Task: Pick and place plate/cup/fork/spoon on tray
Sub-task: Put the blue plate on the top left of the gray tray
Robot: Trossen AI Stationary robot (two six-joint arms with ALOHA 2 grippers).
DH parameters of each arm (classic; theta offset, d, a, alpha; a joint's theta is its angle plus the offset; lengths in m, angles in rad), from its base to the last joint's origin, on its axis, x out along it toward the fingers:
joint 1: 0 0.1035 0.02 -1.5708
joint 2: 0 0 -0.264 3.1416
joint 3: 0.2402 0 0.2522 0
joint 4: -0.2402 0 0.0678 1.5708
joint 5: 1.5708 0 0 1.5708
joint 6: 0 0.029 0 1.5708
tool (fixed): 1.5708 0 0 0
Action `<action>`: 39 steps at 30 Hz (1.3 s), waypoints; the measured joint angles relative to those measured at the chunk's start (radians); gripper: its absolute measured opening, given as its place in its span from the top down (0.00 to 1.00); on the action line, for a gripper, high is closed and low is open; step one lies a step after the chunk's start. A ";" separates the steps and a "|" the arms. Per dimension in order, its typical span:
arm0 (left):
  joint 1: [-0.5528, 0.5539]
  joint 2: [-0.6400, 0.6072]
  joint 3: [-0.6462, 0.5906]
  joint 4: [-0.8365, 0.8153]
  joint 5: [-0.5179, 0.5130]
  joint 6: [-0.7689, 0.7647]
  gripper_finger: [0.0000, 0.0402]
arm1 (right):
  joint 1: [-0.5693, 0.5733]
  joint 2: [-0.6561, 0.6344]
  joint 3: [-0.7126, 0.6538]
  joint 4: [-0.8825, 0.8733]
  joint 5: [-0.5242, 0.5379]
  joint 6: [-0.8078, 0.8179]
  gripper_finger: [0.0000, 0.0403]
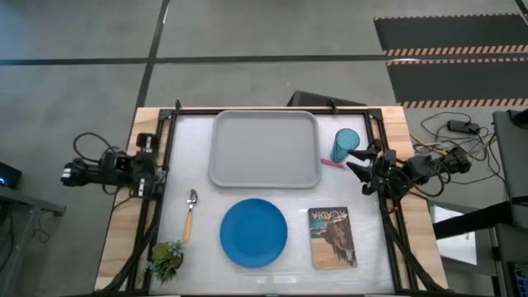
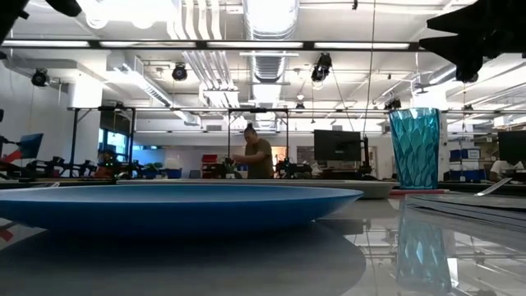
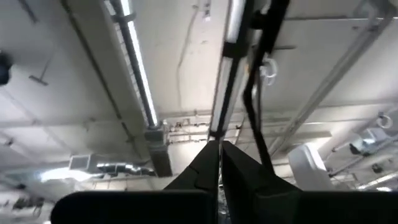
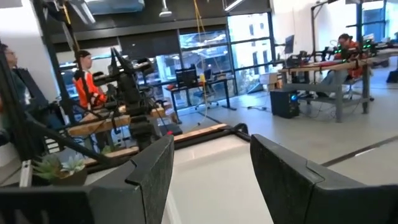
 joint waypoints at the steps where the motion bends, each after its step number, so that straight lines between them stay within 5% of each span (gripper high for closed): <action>1: 0.000 0.016 0.008 -0.005 -0.032 -0.022 1.00 | 0.000 0.000 0.000 0.008 0.003 -0.009 0.50; 7: 0.000 0.203 0.061 -0.036 -0.166 -0.198 1.00 | 0.000 0.000 0.000 0.112 0.020 -0.078 0.50; 19: 0.000 0.718 0.331 -0.089 -0.184 -0.400 1.00 | 0.000 0.000 0.000 0.325 -0.090 -0.367 0.50; 23: 0.000 0.801 0.447 -0.366 -0.205 -0.572 1.00 | 0.000 0.000 0.000 0.377 -0.112 -0.426 0.50; 32: 0.001 1.046 0.795 -1.471 -0.198 -0.972 1.00 | 0.000 0.000 0.000 0.457 -0.111 -0.499 0.50; 39: -0.039 1.216 0.844 -1.585 0.143 -0.999 1.00 | 0.000 0.001 0.000 0.451 -0.102 -0.511 0.50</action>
